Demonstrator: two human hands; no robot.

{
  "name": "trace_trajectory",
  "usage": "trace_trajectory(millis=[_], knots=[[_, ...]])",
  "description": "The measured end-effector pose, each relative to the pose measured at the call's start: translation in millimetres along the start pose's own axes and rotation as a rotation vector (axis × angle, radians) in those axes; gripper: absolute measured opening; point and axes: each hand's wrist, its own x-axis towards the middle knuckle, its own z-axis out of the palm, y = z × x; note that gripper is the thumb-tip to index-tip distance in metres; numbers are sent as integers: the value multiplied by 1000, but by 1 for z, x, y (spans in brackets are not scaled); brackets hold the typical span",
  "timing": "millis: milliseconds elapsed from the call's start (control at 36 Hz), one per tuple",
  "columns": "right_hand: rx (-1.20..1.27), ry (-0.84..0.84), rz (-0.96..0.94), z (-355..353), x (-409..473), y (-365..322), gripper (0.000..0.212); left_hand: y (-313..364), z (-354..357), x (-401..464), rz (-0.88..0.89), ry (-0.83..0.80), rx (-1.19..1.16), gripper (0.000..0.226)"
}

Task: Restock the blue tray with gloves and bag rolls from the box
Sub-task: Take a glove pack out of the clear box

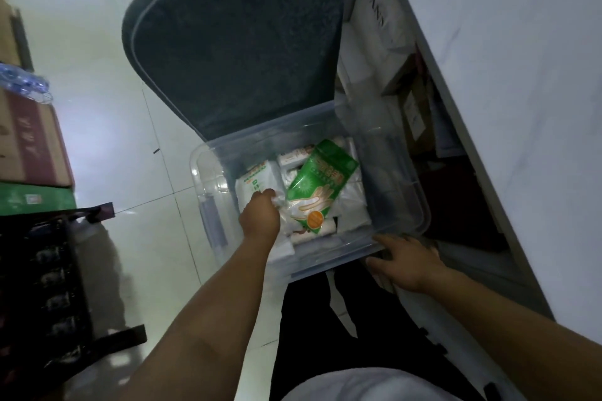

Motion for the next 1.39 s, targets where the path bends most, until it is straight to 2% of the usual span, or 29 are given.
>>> trace_trajectory(millis=[56,139,194,278,306,333,389,444,528,611,750,833,889,972,1000,1056,1111,1167,1278,1361,1389], knots=[[66,-4,16,-7,-8,-9,77,1,-20,-13,-36,14,-129,46],[264,-13,-10,-19,-23,-27,73,6,-56,-37,-39,45,-360,38],[498,-9,-74,-30,-36,-43,56,13,-82,-56,-76,44,-592,27],[883,-21,-155,-50,-58,-66,8,26,-121,-89,-237,-13,-1027,25],[1030,-65,-157,-58,-67,-73,5,29,-133,-101,-258,-48,-1167,24],[1180,-137,-151,-66,-73,-78,9,33,-143,-113,-250,-77,-1289,22],[1427,-262,-132,-81,-81,-83,31,40,-159,-136,-192,-123,-1501,21],[1605,-316,-152,-95,-91,-89,37,48,-170,-158,-125,-140,-1656,26],[1749,-279,-247,-113,-106,-99,36,62,-177,-181,-45,-145,-1799,30],[1752,-130,-342,-126,-117,-102,40,76,-179,-195,-10,-146,-1853,35],[1699,127,-456,-143,-132,-89,47,96,-181,-201,115,-218,-1724,44],[1717,248,-483,-151,-142,-72,54,108,-182,-198,221,-288,-1549,69],[1714,364,-486,-157,-150,-57,56,118,-183,-196,281,-404,-1482,76],[1704,555,-459,-162,-160,-28,57,142,-187,-190,337,-623,-1394,67],[1671,616,-436,-163,-162,-17,57,152,-185,-186,322,-633,-1347,63],[1584,734,-377,-162,-166,8,59,178,-174,-175,284,-552,-1201,47],[1523,839,-310,-159,-168,33,61,205,-158,-168,362,-496,-1029,33],[1463,960,-230,-154,-172,60,60,236,-138,-163,460,-531,-919,39],[1216,1105,-89,-149,-171,103,53,287,-101,-156,623,-511,-702,73],[924,1122,-3,-139,-163,129,59,321,-78,-160,781,-469,-502,62],[829,1086,41,-134,-159,135,61,330,-70,-160,848,-412,-339,58]])
